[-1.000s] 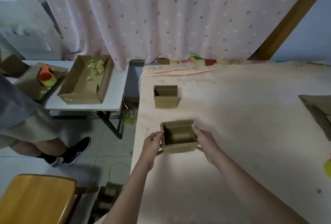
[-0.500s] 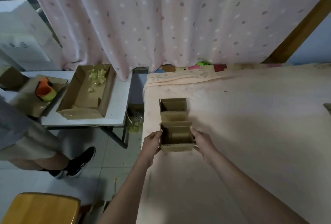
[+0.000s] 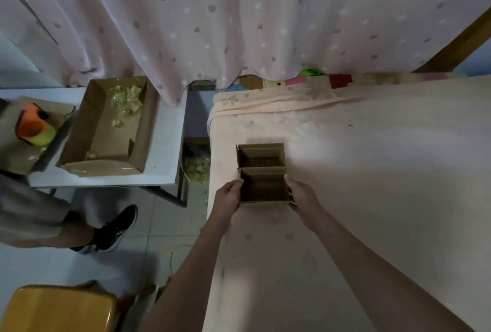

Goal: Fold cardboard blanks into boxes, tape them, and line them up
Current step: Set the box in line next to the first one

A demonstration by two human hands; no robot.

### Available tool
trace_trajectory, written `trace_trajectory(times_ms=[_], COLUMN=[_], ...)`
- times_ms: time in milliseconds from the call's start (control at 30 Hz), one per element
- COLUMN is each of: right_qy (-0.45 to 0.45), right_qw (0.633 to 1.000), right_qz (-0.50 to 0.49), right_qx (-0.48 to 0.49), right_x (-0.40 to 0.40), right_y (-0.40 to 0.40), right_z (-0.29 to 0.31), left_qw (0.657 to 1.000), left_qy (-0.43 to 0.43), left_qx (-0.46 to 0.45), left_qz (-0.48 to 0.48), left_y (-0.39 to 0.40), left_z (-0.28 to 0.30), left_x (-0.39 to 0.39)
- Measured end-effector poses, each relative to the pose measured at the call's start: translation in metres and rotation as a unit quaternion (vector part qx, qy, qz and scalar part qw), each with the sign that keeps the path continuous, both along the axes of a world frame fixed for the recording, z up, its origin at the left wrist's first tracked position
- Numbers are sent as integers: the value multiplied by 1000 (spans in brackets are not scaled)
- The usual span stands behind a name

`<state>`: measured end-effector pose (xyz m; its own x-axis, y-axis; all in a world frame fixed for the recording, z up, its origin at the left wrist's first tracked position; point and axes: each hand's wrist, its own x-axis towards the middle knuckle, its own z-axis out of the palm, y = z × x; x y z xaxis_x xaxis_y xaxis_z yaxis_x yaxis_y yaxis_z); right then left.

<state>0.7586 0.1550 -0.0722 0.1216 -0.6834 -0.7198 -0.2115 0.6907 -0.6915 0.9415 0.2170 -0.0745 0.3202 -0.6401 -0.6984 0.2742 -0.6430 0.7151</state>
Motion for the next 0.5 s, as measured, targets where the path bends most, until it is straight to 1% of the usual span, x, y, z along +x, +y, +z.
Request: trace_trajectory(times_ms=[233,400,500], right_qy=[1,-15,-6], right_qw=[1000,1000,1000], right_qz=[-18,-7,-2], right_qx=[3,-4,-9], right_x=[2,4,6], right_y=[-6,-1,0], right_z=[-15,-17,-16], left_qw=[1000,999,999], left_qy=[11,-22,-26], left_qx=[-10,-22,-22], left_qz=[0,16,23], left_y=[-5,3,7], left_z=[-12,-18,-18], left_x=[-4,-7,-6])
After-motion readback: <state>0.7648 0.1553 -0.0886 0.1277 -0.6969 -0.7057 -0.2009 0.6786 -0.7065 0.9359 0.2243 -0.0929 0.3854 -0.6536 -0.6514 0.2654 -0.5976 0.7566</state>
